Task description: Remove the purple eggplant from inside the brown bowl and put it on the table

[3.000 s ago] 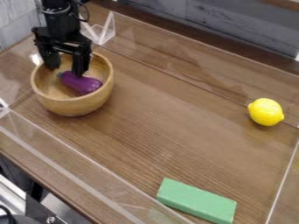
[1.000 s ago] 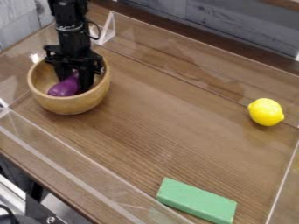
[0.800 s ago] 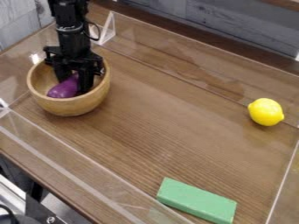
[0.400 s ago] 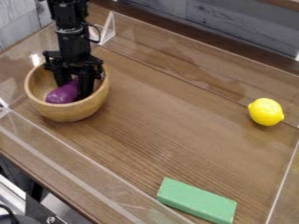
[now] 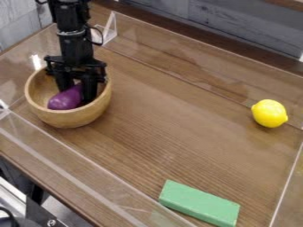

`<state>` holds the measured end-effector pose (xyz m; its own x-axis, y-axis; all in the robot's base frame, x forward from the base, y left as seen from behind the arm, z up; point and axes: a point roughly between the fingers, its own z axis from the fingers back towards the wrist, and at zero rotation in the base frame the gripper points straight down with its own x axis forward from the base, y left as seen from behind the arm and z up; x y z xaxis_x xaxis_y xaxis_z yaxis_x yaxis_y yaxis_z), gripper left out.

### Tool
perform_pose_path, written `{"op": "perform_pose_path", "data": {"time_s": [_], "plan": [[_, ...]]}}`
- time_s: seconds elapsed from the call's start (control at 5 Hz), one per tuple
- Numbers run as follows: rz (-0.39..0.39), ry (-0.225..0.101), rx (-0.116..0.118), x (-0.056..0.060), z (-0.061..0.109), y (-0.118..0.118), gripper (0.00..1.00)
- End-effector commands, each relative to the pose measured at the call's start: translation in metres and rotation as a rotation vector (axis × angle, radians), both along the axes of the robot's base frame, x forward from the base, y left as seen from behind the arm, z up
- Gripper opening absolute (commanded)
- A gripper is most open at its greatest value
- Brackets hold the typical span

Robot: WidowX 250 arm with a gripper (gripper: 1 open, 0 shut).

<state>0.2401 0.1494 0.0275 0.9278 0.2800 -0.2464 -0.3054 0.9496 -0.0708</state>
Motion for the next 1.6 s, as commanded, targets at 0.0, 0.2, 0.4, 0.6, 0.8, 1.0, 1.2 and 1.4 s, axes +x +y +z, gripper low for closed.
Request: {"op": "perform_pose_path", "data": {"time_s": [0.0,0.2,0.4,0.6,0.8,1.0,1.2,1.4], "plan": [[0.005,-0.049,0.024,0.0053,0.0194,0.0019,0.0],[0.01,-0.048,0.019,0.0052,0.0212,0.0013,0.0],[0.015,-0.048,0.015,0.0051,0.0224,0.0008,0.0],[0.021,-0.047,0.011,0.005,0.0232,0.0005,0.0],[0.026,-0.047,0.007,0.005,0.0238,0.0003,0.0],[0.031,-0.047,0.003,0.0051,0.0246,-0.0001,0.0],[0.036,-0.046,0.0,0.0051,0.0249,-0.0002,0.0],[0.041,-0.046,-0.003,0.0052,0.0252,-0.0003,0.0]]}}
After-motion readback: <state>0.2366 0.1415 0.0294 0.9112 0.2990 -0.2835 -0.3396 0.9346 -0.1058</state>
